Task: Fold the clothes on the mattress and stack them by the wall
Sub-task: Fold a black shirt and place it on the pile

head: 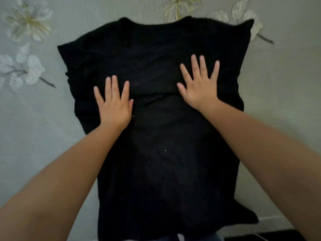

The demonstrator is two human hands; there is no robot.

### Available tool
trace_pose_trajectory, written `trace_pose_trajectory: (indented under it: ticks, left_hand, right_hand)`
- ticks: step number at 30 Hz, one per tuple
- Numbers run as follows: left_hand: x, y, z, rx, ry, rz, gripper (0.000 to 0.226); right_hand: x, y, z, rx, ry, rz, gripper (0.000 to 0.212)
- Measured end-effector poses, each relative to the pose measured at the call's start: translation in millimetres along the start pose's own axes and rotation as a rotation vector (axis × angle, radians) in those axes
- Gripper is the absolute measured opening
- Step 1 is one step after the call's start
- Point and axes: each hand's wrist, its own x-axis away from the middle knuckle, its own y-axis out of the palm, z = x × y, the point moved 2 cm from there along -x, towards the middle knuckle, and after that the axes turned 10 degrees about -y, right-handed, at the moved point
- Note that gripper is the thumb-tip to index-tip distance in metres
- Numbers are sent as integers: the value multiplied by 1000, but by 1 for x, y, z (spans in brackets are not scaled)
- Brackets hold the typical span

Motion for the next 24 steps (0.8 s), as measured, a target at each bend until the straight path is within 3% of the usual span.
trace_pose_trajectory:
  ticks: [3,8,11,15,18,21,24]
  left_hand:
    - [61,1,28,91,135,-48,58]
    - [195,21,47,104,357,-92,48]
    - [262,43,33,15,387,-211,58]
    - [319,66,10,-33,367,-299,74]
    - [327,73,6,-5,349,-306,67]
    - [327,80,4,35,280,-364,86]
    - [331,93,-1,-39,233,-402,87]
  right_hand:
    - [48,-5,-15,-76,-126,86,56]
    - [201,20,-37,-155,-365,179,45]
    - [296,48,-30,-198,-458,127,44]
    - [364,67,-17,-113,-429,15,50]
    - [364,65,-16,-102,-408,-72,74]
    - [359,53,-17,-184,-476,19,57]
    - [355,26,-13,-268,-476,111,27]
